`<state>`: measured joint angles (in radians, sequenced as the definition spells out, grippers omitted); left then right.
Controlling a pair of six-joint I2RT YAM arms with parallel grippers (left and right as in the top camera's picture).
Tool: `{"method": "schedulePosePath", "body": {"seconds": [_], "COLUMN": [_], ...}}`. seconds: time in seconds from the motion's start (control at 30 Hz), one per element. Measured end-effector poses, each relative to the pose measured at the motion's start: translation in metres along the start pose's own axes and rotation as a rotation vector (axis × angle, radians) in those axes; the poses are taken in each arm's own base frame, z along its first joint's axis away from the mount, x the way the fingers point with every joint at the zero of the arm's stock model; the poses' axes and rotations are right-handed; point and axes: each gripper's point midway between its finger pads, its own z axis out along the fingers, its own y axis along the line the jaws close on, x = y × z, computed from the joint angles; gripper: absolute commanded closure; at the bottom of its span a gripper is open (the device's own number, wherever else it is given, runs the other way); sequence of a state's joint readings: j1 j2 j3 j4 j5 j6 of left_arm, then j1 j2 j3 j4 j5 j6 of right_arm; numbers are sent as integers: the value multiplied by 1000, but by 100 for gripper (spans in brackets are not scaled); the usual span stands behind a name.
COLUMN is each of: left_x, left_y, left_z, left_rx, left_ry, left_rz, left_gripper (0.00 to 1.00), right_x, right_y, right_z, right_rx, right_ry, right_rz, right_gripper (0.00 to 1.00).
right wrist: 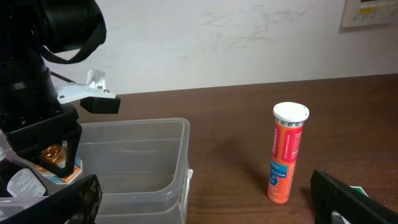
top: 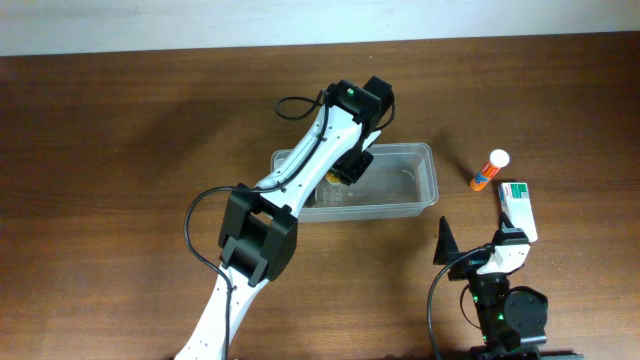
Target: Pack container
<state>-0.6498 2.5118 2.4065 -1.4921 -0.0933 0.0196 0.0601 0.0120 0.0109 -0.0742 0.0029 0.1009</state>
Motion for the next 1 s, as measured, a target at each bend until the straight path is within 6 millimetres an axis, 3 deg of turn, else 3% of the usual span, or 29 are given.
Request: {"method": "schedulePosePath", "body": {"seconds": [0.8, 1.0], "left_x": [2, -2], "left_y": [-3, -1], "left_z": [-1, -13], "left_rx": [15, 15], "left_ry": [10, -18], "left_rz": [5, 1], "left_gripper": [54, 54], "right_x": [0, 0], "right_y": [0, 0], "right_z": [0, 0], "right_rx": [0, 0], "right_ry": [0, 0], "right_rz": [0, 0], "right_gripper": [2, 2]}}
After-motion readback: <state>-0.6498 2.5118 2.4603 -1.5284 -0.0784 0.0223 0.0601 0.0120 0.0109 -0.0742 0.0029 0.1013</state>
